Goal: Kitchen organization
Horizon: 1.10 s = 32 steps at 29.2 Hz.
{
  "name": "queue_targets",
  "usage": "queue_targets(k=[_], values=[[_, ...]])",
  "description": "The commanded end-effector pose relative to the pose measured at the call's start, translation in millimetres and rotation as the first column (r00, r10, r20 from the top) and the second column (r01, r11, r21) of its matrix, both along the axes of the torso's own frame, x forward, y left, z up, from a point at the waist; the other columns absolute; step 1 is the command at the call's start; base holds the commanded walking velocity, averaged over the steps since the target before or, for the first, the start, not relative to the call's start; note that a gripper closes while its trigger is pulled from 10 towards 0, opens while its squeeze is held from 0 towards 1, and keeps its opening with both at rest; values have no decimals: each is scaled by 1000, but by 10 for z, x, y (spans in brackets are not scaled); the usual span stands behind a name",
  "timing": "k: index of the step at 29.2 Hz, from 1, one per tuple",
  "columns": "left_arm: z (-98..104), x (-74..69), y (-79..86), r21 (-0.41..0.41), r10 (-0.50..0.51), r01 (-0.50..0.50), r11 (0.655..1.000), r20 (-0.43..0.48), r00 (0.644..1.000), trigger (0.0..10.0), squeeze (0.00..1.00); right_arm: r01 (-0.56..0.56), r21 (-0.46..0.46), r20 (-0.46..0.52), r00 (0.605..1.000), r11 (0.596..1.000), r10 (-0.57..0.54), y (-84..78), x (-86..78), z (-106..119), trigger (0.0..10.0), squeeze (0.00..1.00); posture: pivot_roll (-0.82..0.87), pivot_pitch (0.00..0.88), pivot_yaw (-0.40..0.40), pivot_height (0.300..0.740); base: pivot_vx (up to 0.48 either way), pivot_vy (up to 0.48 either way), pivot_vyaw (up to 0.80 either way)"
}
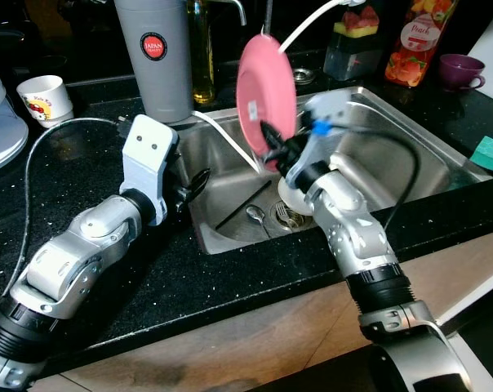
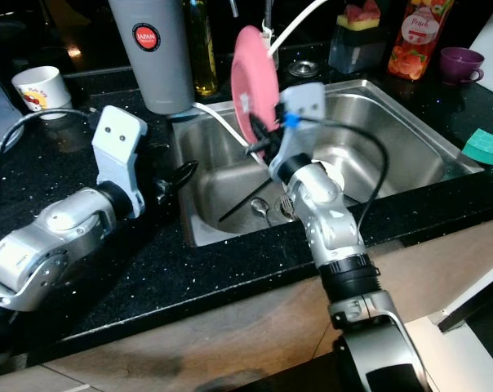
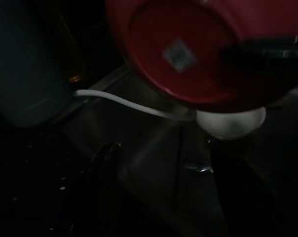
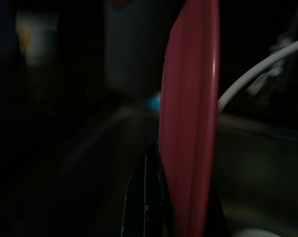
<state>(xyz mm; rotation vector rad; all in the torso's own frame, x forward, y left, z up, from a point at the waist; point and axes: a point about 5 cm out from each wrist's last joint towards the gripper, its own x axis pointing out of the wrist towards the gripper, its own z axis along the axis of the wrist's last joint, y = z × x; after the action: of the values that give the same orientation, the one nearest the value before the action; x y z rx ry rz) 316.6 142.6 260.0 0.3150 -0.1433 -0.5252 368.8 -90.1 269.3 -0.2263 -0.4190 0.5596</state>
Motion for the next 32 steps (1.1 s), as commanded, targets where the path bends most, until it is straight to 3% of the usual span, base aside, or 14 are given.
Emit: queue_targets(k=[1, 6, 9, 18, 19, 20, 23, 24, 25, 26, 32], values=[[-59, 13, 36, 76, 4, -4, 997, 7, 1000, 10000, 0, 0, -127, -55, 998, 992, -8, 9, 16, -189, 10000, 0, 0, 134, 31, 740, 0, 0, 0], [-65, 21, 51, 80, 6, -7, 997, 14, 1000, 10000, 0, -2, -245, -147, 988, 970, -35, -34, 51, -386, 10000, 0, 1, 136, 28, 740, 0, 0, 0], [-71, -3, 10, 41, -52, 51, 998, 12, 999, 10000, 0, -13, -320, -207, 977, 947, -56, -69, 65, -509, 10000, 0, 0, 135, 27, 740, 0, 0, 0], [-133, -64, -73, 48, -146, 148, 988, -44, 988, 10000, 0, 1, -305, -221, 973, 952, -71, -88, 76, -510, 10000, 0, -3, 134, 27, 740, 0, 0, 0], [-135, -62, -73, 49, -147, 149, 988, -43, 988, 10000, 0, 2, -302, -224, 972, 953, -73, -89, 78, -508, 10000, 784, -2, 134, 26, 740, 0, 0, 0], [-137, -59, -70, 52, -146, 148, 988, -41, 988, 10000, 0, 6, -296, -224, 972, 955, -76, -92, 80, -503, 10000, 1000, -2, 134, 26, 740, 0, 0, 0], [-136, -41, -47, 53, -129, 131, 990, -35, 991, 10000, 0, 23, -281, -210, 974, 959, -85, -96, 85, -471, 10000, 1000, -2, 134, 23, 740, 0, 0, 0], [-133, -32, -33, 50, -118, 119, 992, -32, 993, 10000, 0, 44, -275, -190, 977, 960, -99, -101, 93, -444, 10000, 902, -2, 134, 22, 740, 0, 0, 0], [-128, -24, -19, 47, -108, 109, 993, -28, 994, 10000, 0, 57, -263, -180, 978, 963, -107, -103, 99, -419, 10000, 902, -1, 133, 22, 740, 0, 0, 0], [-125, -19, -10, 45, -100, 101, 994, -26, 995, 10000, 0, 67, -245, -172, 979, 967, -111, -105, 105, -394, 10000, 31, 0, 134, 21, 740, 0, 0, 0], [-133, 7, 46, 48, -55, 56, 997, -24, 998, 10000, 0, 120, -111, -145, 980, 987, -135, -137, 136, -249, 10000, 0, 1, 133, 20, 740, 0, 0, 0]])
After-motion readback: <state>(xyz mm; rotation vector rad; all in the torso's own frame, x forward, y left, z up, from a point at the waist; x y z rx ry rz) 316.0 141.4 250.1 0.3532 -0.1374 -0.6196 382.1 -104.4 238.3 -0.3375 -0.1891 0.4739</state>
